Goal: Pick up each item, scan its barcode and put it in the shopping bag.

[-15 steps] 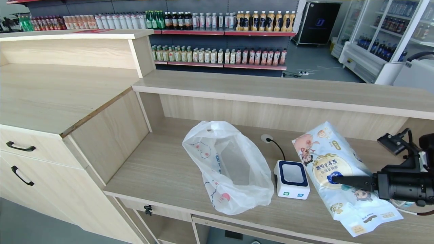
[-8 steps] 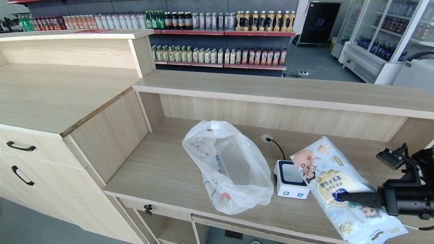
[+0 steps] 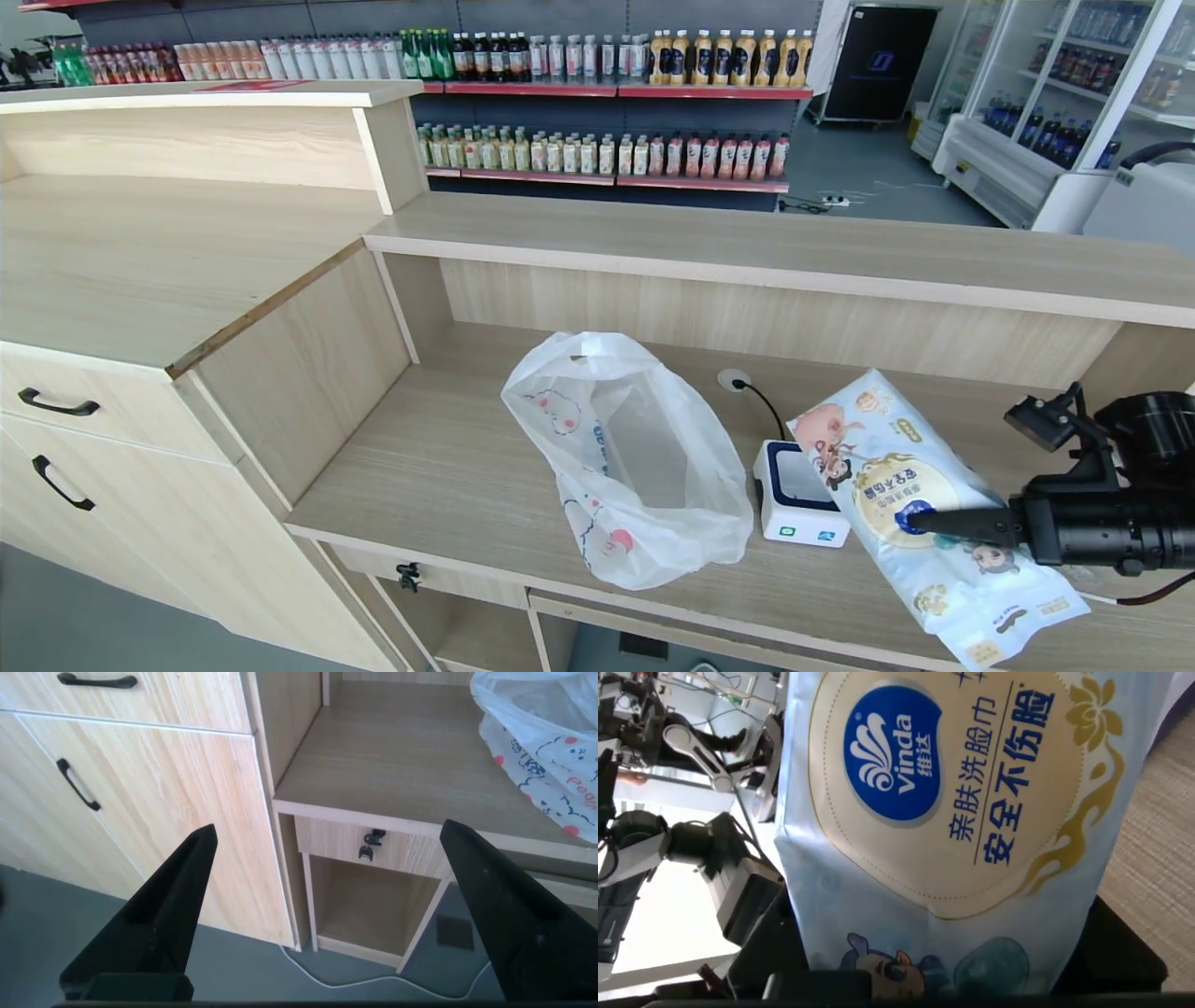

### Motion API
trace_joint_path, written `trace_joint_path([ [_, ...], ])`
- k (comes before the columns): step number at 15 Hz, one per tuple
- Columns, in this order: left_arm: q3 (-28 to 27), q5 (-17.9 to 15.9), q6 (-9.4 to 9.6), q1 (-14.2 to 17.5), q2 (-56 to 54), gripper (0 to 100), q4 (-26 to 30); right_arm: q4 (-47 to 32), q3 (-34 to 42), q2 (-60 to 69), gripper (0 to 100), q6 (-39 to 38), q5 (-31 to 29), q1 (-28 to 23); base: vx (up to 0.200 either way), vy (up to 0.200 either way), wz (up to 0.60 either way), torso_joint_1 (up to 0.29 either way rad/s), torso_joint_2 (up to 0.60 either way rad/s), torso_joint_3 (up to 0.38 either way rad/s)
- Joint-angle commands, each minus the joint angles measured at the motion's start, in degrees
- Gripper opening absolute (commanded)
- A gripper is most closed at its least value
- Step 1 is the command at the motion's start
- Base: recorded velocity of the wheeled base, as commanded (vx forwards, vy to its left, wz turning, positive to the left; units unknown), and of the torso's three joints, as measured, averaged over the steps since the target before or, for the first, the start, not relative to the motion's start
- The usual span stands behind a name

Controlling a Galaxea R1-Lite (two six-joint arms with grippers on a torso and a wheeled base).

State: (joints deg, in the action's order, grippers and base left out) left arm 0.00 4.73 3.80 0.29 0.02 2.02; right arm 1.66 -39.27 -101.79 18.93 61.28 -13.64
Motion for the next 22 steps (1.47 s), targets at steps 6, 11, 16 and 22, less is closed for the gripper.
trace_joint_path([
  [6, 0.0, 0.02, 0.06, -0.03, -0.02, 100, 0.0, 0.98, -1.87, -3.85, 0, 0.14, 0.59, 3.27, 0.0, 0.0, 0.0, 0.0, 0.0, 0.0],
  [11, 0.0, 0.02, -0.02, 0.06, -0.02, 100, 0.0, 2.56, -2.75, -4.91, 0, 0.05, 0.59, 3.45, 0.0, 0.0, 0.0, 0.0, 0.0, 0.0],
  [16, 0.0, 0.02, 0.06, -0.03, -0.02, 100, 0.0, 2.65, -2.31, -3.5, 0, 0.32, 0.94, 3.27, 0.0, 0.0, 0.0, 0.0, 0.0, 0.0],
  [22, 0.0, 0.02, -0.02, 0.06, -0.02, 100, 0.0, 2.74, 1.74, 15.66, 0, 14.82, 2.79, 0.99, 0.0, 0.0, 0.0, 0.0, 0.0, 0.0],
])
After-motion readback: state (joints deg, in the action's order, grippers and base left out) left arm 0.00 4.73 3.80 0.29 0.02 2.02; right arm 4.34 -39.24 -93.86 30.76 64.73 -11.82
